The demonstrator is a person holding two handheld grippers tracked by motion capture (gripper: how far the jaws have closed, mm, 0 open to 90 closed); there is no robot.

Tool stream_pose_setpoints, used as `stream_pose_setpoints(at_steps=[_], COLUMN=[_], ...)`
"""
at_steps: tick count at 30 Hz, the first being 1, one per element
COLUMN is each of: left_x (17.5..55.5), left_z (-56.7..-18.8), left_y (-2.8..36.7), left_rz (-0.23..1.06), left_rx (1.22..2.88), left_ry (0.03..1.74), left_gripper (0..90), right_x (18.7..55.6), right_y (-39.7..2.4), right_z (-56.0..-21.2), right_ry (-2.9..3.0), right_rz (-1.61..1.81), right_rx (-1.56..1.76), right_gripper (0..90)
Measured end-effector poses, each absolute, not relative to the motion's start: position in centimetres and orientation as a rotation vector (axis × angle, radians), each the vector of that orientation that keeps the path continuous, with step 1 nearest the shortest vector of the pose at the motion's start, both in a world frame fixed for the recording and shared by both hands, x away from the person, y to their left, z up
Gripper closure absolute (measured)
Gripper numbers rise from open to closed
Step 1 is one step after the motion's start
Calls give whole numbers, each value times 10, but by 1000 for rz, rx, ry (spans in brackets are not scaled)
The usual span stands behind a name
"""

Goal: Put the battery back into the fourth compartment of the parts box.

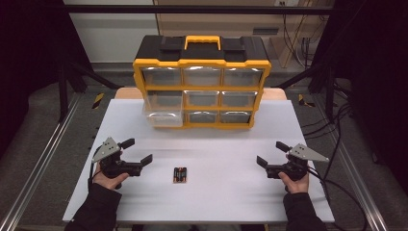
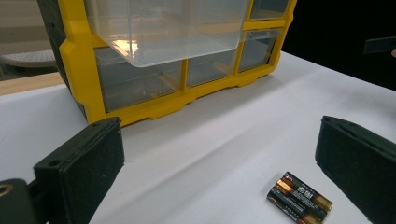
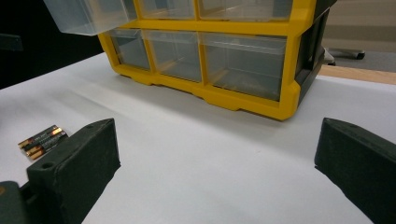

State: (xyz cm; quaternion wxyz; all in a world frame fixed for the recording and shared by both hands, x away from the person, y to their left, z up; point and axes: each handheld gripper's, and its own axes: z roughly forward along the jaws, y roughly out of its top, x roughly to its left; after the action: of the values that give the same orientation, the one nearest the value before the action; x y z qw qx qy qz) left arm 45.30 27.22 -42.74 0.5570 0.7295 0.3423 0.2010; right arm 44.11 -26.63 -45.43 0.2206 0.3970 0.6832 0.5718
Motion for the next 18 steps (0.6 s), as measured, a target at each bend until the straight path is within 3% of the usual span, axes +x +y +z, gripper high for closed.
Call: stream_pose_setpoints(at_steps=[18], left_x=[450], left_z=[-424], left_y=[255], left_rz=[455], left_rx=[1757], left_ry=[804], left_gripper=[11], right_x=[439], right_y=[-268], right_z=[-453], right_ry=[1897], right_rz=[1578], right_rx=[1085], right_gripper=[3])
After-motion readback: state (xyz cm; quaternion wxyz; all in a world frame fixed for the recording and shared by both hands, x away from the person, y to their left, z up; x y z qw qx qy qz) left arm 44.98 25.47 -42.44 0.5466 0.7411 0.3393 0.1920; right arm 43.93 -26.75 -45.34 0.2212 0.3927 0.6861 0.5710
